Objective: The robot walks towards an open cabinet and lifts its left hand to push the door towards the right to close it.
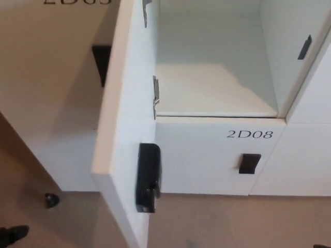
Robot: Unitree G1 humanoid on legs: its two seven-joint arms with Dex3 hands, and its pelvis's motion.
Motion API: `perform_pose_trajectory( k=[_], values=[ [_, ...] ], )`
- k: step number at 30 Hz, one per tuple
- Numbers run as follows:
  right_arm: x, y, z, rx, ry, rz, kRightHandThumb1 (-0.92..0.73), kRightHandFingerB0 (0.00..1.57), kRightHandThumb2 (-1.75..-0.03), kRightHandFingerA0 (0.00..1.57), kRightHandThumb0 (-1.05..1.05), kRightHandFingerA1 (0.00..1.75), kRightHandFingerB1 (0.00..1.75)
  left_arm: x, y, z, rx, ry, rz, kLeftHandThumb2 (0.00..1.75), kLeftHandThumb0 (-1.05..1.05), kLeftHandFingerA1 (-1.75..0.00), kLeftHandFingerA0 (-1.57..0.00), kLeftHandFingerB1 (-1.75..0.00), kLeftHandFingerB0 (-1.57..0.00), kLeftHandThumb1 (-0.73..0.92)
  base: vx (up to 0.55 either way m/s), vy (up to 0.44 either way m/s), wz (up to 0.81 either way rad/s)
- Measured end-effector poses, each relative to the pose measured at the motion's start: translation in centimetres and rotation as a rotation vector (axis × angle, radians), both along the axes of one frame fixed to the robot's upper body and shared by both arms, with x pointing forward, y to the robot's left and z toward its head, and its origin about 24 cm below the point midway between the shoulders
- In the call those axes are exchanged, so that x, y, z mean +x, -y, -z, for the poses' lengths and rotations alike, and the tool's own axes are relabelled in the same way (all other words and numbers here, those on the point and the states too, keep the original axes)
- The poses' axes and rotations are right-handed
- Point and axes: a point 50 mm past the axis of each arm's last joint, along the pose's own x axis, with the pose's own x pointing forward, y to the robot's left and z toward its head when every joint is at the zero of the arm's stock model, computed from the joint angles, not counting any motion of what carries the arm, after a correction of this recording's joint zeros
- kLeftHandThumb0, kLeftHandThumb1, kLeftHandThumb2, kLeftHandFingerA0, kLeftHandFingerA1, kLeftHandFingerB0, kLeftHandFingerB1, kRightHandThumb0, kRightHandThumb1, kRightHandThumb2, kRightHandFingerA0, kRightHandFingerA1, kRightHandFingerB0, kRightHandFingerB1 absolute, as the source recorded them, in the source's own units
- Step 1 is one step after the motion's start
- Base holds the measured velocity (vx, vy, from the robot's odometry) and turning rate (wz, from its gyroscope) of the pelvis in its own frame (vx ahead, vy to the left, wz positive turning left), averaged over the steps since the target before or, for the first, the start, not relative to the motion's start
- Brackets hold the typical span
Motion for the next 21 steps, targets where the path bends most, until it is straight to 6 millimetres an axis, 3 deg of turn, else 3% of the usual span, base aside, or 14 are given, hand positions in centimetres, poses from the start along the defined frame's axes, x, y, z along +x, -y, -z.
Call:
perform_pose_trajectory(
  k=[10, 21],
  values=[
    [-0.41, -0.35, 0.27, 0.004, -0.016, -0.009, -0.69, 0.49, -0.61, 0.59, -0.3, 0.46, 0.41, -0.27, -0.16, 0.0, 0.02, -0.009, 0.004, 0.6, -0.13, -0.41, -0.47, -0.35, -0.35, 0.7, 0.06, 0.128, 0.13],
    [-0.2, -0.37, 0.22, 0.003, -0.011, -0.011, -0.68, 0.49, -0.6, 0.6, -0.3, 0.47, 0.41, -0.19, -0.05, -0.09, 0.042, -0.008, 0.017, 0.6, -0.14, -0.41, -0.48, -0.35, -0.36, 0.69, 0.06, -0.014, 0.04]
  ],
)
